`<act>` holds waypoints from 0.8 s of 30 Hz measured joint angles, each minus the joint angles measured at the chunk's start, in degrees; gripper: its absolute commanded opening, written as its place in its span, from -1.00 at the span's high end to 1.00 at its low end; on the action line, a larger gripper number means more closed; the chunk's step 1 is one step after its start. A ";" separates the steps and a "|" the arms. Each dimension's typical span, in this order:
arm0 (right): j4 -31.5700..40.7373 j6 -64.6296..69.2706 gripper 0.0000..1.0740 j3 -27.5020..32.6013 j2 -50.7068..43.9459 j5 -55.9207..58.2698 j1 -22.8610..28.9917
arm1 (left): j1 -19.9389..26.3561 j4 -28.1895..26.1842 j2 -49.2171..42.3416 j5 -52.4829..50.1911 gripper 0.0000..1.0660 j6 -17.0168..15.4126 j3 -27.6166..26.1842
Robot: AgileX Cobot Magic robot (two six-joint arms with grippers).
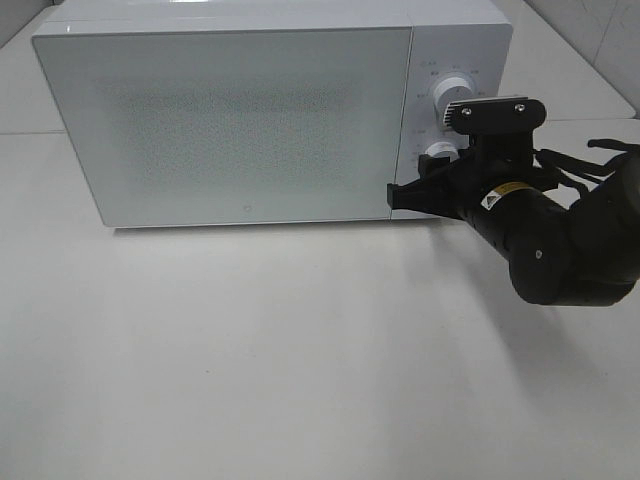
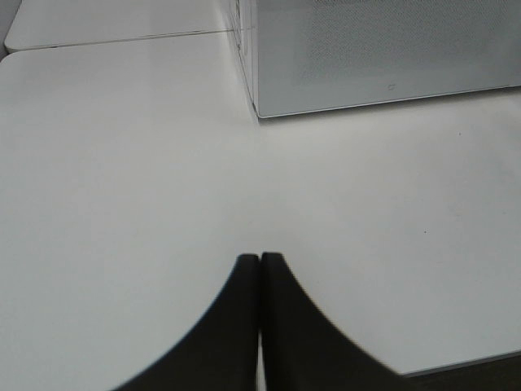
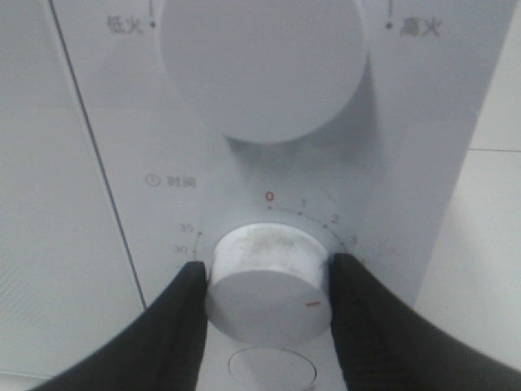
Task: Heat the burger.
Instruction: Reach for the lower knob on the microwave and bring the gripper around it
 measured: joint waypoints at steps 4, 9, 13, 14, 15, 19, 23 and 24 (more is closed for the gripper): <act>-0.06 2.58 1.00 0.00 0.00 -0.11 0.00 | 0.00 0.00 0.00 0.00 0.99 0.00 0.00; -0.29 7.85 1.00 0.00 0.00 -0.17 0.00 | 0.00 0.00 0.00 0.00 0.99 0.00 0.00; -0.52 22.98 1.00 0.00 0.06 -0.57 0.00 | 0.00 0.00 0.00 0.00 0.99 0.00 0.00; -0.52 22.98 1.00 0.00 0.06 -0.57 0.00 | 0.00 0.00 0.00 0.00 0.99 0.00 0.00; -0.57 32.20 1.00 0.00 0.29 -1.32 0.00 | 0.00 0.00 0.00 0.00 0.99 0.00 0.00; -0.86 46.75 1.00 0.00 0.40 -1.78 0.00 | 0.00 0.00 0.00 0.00 0.99 0.00 0.00; -0.97 73.57 1.00 0.46 0.52 -3.09 0.00 | 0.00 0.00 0.00 0.00 0.99 0.00 0.00; -1.03 78.38 1.00 0.57 0.52 -3.44 0.00 | 0.00 0.00 0.00 0.00 0.99 0.00 0.00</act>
